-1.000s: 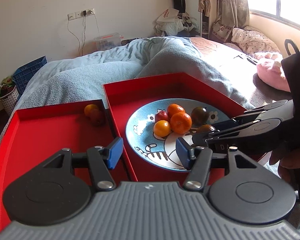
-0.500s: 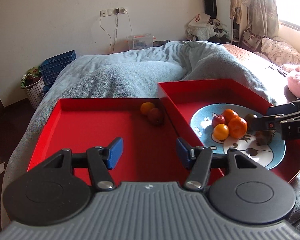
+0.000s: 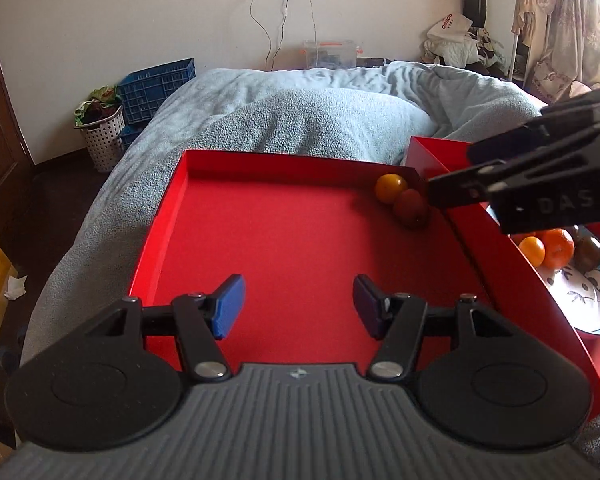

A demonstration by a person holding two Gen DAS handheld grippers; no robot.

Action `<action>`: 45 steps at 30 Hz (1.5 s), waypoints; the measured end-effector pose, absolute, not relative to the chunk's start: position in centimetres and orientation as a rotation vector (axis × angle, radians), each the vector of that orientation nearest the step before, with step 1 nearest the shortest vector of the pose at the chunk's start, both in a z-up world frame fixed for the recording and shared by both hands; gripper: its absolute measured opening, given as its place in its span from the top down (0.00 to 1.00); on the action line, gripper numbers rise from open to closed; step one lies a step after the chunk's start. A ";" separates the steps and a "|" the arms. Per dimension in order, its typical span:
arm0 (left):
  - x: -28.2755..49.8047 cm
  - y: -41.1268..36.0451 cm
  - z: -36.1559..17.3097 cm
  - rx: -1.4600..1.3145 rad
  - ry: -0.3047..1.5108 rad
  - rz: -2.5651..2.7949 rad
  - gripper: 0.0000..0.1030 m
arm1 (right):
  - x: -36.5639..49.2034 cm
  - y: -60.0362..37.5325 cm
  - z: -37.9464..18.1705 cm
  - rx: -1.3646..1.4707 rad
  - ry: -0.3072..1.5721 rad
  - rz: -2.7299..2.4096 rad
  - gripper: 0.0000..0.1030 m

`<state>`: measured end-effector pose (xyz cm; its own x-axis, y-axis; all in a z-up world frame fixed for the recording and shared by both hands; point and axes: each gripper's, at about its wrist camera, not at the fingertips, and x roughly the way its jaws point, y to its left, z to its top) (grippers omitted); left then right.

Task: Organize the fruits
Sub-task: 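Grasp the red tomato in the fruit compartment with the right tool, then grasp the last orange with the left tool while the right tool holds the red tomato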

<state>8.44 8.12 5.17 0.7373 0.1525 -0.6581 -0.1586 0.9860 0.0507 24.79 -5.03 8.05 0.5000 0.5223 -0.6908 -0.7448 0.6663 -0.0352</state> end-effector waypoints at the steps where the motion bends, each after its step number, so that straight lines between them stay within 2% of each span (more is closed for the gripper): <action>1: 8.2 8.2 5.2 -0.012 0.721 0.174 0.34 | 25.2 -4.4 7.7 -0.373 0.708 0.788 0.51; 6: 7.3 8.9 5.7 -0.030 0.700 0.176 0.30 | 26.7 -2.1 5.8 -0.426 0.750 0.799 0.55; 14: 7.6 9.7 6.0 -0.090 0.698 0.157 0.30 | 27.3 1.5 4.9 -0.540 0.725 0.831 0.56; 16: 7.6 9.7 5.9 -0.095 0.701 0.155 0.30 | 28.0 2.4 4.0 -0.607 0.743 0.788 0.61; 23: 7.5 9.6 5.8 -0.099 0.700 0.146 0.30 | 28.0 3.1 2.0 -0.693 0.756 0.782 0.62; 27: 7.5 9.6 5.8 -0.097 0.702 0.145 0.30 | 28.1 3.2 1.9 -0.706 0.748 0.774 0.66; 31: 7.6 10.0 5.7 -0.109 0.711 0.144 0.30 | 27.3 2.2 3.3 -0.657 0.722 0.782 0.67; 37: 7.9 10.0 5.8 -0.096 0.719 0.126 0.29 | 24.2 -2.8 7.4 -0.434 0.669 0.789 0.66; 45: 9.9 8.0 8.7 -0.013 0.664 0.038 0.27 | 18.1 -11.2 10.4 -0.225 0.605 0.793 0.66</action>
<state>9.90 7.98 8.71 0.7868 0.0313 -0.6164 -0.0394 0.9992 0.0004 18.10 -11.24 10.39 0.5439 0.5998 -0.5869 -0.7245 0.6886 0.0323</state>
